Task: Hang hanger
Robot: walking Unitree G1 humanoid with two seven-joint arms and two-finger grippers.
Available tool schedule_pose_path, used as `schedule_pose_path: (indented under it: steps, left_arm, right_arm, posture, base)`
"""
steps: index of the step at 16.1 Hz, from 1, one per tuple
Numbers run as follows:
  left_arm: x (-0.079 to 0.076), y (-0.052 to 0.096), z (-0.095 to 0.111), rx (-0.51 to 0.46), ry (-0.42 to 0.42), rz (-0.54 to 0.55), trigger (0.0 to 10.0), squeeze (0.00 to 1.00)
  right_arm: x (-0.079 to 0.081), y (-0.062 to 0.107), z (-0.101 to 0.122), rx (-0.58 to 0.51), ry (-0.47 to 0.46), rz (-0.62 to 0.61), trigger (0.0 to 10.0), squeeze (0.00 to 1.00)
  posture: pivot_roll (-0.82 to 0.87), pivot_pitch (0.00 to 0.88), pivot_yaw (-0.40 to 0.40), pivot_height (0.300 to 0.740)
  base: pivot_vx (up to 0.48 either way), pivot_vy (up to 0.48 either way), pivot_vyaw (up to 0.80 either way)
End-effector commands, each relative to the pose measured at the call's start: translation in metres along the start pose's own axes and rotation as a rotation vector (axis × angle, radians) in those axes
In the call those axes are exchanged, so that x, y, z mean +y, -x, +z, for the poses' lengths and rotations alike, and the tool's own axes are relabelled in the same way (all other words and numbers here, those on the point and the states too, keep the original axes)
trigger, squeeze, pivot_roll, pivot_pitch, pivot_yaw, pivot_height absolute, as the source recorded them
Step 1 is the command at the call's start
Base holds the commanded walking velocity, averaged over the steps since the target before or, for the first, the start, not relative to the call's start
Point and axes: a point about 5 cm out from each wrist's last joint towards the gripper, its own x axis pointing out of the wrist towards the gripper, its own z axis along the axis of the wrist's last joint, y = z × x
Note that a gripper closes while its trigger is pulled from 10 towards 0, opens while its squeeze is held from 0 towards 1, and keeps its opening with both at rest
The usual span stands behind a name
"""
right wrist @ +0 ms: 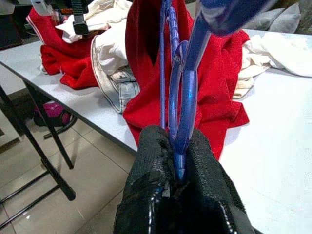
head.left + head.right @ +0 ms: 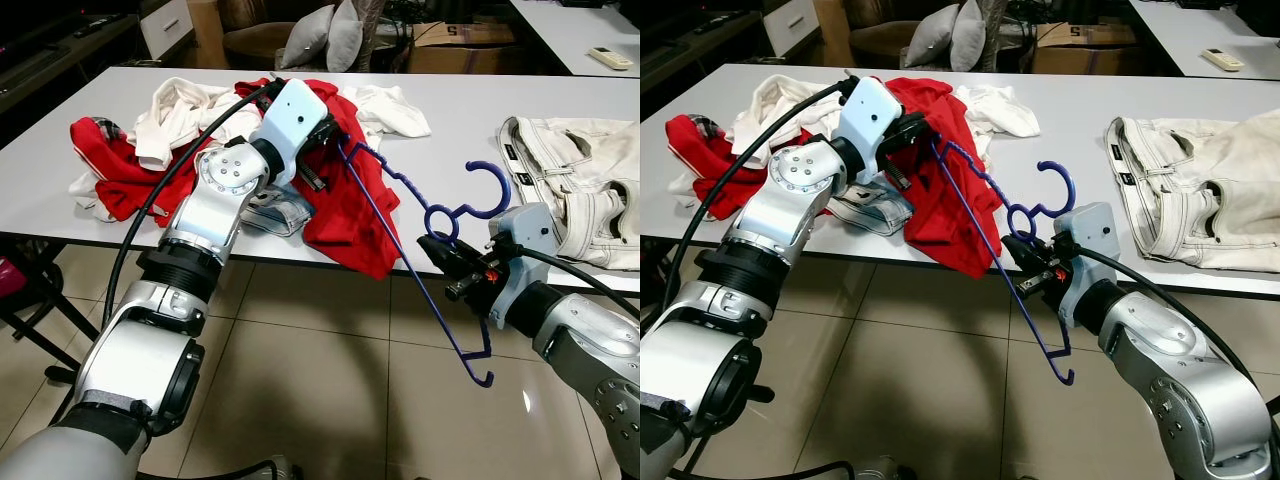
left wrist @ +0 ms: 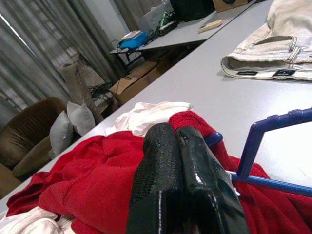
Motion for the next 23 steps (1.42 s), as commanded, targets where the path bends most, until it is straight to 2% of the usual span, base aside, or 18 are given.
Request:
schedule_pose_path:
  steps: [1,4,6,8,10,13,14,16,17,19,20,22,23]
  left_arm:
    - [0.001,0.000,0.005,-0.010,-0.006,-0.008,0.0,0.00]
    - [-0.006,-0.002,0.012,-0.035,0.004,-0.032,0.0,0.00]
    - [-0.010,-0.003,0.015,-0.049,0.008,-0.040,0.0,0.00]
    - [-0.009,-0.002,0.017,-0.054,0.009,-0.027,0.0,0.00]
    - [0.000,0.001,0.021,-0.064,0.008,0.014,0.0,0.00]
    - [0.013,0.006,0.026,-0.073,0.005,0.067,0.0,0.00]
    - [0.024,0.009,0.027,-0.074,0.009,0.126,0.0,0.00]
    - [0.037,0.012,0.027,-0.071,0.015,0.196,0.0,0.00]
    - [0.046,0.015,0.027,-0.064,0.008,0.233,0.0,0.00]
    - [0.058,0.020,0.028,-0.063,0.005,0.281,0.0,0.00]
    - [0.062,0.023,0.028,-0.063,-0.001,0.300,0.0,0.00]
    - [0.071,0.028,0.028,-0.061,-0.007,0.329,0.0,0.00]
    - [0.072,0.029,0.027,-0.062,-0.009,0.330,0.0,0.00]
  right_arm:
    - [0.002,-0.003,0.004,-0.005,0.011,0.009,10.0,0.00]
    - [0.008,-0.021,0.002,0.021,-0.015,0.021,10.0,0.00]
    - [0.012,-0.035,0.000,0.045,-0.094,-0.022,10.0,0.00]
    - [0.015,-0.039,-0.006,0.077,-0.136,-0.055,10.0,0.00]
    - [0.019,-0.041,-0.021,0.140,-0.222,-0.115,10.0,0.00]
    - [0.025,-0.037,-0.032,0.182,-0.272,-0.144,10.0,0.00]
    - [0.029,-0.034,-0.038,0.207,-0.316,-0.164,10.0,0.00]
    - [0.030,-0.027,-0.047,0.237,-0.344,-0.188,10.0,0.00]
    - [0.027,-0.021,-0.053,0.258,-0.357,-0.218,10.0,0.00]
    - [0.009,-0.011,-0.054,0.239,-0.386,-0.313,10.0,0.00]
    - [-0.004,-0.006,-0.048,0.199,-0.389,-0.368,10.0,0.00]
    - [-0.042,0.007,-0.011,-0.032,-0.368,-0.502,10.0,0.00]
    - [-0.052,0.012,0.004,-0.126,-0.383,-0.525,10.0,0.00]
  posture:
    - [-0.01,0.000,0.062,0.740]
    - [-0.01,0.000,0.055,0.740]
    - [0.00,0.000,0.045,0.740]
    - [0.00,0.000,0.035,0.740]
    - [0.00,0.000,0.035,0.740]
    - [-0.01,0.000,0.033,0.740]
    - [-0.02,0.000,0.031,0.740]
    - [-0.02,0.000,0.031,0.740]
    - [-0.02,0.000,0.031,0.740]
    - [-0.02,0.000,0.031,0.740]
    - [-0.02,0.000,0.032,0.740]
    - [-0.02,0.000,0.031,0.740]
    - [-0.03,0.000,0.032,0.740]
  base:
    - [0.000,0.000,0.00]
    - [0.000,0.000,0.00]
    - [0.000,0.000,0.00]
    - [0.000,0.000,0.00]
    - [0.000,0.000,0.00]
    - [0.000,0.000,0.00]
    - [0.000,0.000,0.00]
    - [0.000,0.000,0.00]
    - [0.000,0.000,0.00]
    - [0.000,0.000,0.00]
    - [0.000,0.000,0.00]
    - [0.000,0.000,0.00]
    - [0.000,0.000,0.00]
